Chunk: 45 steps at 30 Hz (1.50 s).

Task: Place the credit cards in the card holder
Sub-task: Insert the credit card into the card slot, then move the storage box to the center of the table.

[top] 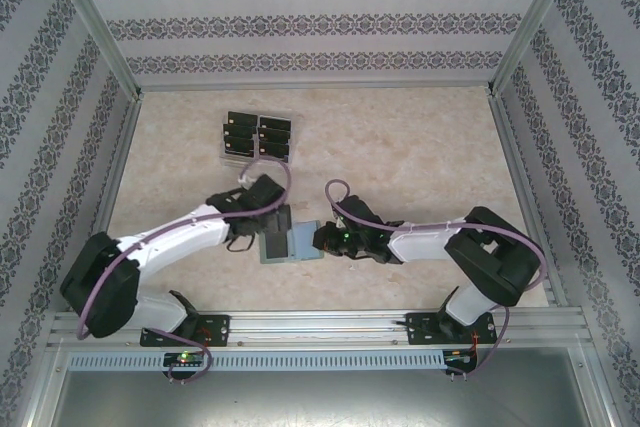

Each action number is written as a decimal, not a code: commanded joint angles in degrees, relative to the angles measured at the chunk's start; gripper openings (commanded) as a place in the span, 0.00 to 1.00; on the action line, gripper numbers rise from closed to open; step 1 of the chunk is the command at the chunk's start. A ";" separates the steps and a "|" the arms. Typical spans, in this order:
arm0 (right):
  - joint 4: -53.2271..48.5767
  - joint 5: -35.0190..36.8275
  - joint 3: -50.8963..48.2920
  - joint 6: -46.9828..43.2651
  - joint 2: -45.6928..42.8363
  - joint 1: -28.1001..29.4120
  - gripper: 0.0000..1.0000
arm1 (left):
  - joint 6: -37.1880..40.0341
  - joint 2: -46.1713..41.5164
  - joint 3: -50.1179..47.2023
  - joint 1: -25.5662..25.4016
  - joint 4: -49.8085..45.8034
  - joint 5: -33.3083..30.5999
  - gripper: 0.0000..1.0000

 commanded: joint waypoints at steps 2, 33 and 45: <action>-6.01 -2.68 7.24 -3.95 -4.62 -1.11 0.34 | 4.91 -1.98 3.94 12.28 1.45 5.94 1.00; -18.90 -6.46 15.93 -13.91 -10.74 -24.51 0.65 | -9.70 40.69 26.65 39.17 54.20 41.20 1.00; -20.08 -5.74 15.91 -15.15 -11.75 -27.41 0.65 | -14.84 37.60 18.57 30.11 63.15 37.82 1.00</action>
